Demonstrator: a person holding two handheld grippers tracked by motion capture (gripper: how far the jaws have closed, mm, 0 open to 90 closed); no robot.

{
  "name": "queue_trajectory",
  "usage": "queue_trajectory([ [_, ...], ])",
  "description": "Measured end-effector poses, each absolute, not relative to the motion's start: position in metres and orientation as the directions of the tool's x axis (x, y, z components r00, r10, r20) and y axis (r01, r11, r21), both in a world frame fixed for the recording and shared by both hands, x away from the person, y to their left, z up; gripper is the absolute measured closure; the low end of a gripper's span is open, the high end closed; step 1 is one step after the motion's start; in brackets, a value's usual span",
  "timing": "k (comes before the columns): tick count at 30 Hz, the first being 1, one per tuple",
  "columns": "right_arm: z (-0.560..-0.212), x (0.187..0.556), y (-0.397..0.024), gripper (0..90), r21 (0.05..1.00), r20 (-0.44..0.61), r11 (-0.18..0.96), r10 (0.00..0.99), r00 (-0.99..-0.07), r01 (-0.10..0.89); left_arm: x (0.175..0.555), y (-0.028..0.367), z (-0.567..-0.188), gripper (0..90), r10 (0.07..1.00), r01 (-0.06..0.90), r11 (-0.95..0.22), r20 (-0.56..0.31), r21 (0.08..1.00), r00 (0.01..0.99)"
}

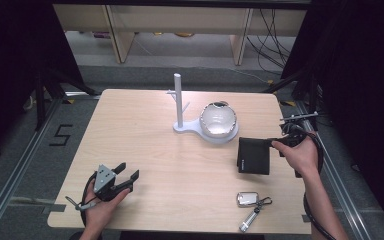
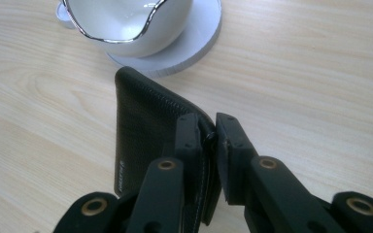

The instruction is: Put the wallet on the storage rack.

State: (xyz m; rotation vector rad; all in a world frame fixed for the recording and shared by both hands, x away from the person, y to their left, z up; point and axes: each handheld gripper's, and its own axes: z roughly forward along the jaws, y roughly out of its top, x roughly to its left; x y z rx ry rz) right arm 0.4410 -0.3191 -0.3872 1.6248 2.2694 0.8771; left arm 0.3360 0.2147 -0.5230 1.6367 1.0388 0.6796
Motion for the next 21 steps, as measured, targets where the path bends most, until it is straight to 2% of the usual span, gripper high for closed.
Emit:
queue_trajectory([
  [4,-0.378,0.437,-0.316,81.7,0.601,0.161,0.205,0.916,-0.368,0.773,0.336,0.215,-0.523,39.4,0.883,0.298,-0.090,-0.062,0.950,0.465],
  [6,-0.375,0.436,-0.315,81.8,0.598,0.224,0.169,0.903,-0.366,0.783,0.336,0.215,-0.523,39.4,0.883,0.298,-0.090,-0.062,0.950,0.464],
  [9,-0.370,0.435,-0.315,81.8,0.608,0.170,0.187,0.919,-0.357,0.772,0.336,0.215,-0.523,39.4,0.883,0.297,-0.091,-0.061,0.950,0.465],
  [11,-0.368,0.434,-0.317,81.9,0.621,0.177,0.203,0.905,-0.388,0.757,0.336,0.215,-0.523,39.4,0.883,0.297,-0.091,-0.061,0.951,0.465],
  [12,-0.368,0.433,-0.314,81.9,0.636,0.167,0.183,0.916,-0.365,0.750,0.336,0.215,-0.523,39.5,0.883,0.297,-0.091,-0.060,0.950,0.465],
  [13,-0.368,0.434,-0.316,81.9,0.650,0.200,0.184,0.895,-0.399,0.738,0.336,0.215,-0.523,39.5,0.883,0.297,-0.092,-0.060,0.951,0.465],
  [15,-0.367,0.433,-0.316,81.8,0.668,0.191,0.194,0.889,-0.417,0.719,0.336,0.215,-0.523,39.6,0.883,0.297,-0.091,-0.060,0.951,0.465],
  [21,-0.361,0.430,-0.313,81.9,0.683,0.159,0.200,0.898,-0.411,0.702,0.336,0.214,-0.523,39.7,0.883,0.294,-0.089,-0.060,0.952,0.465],
])
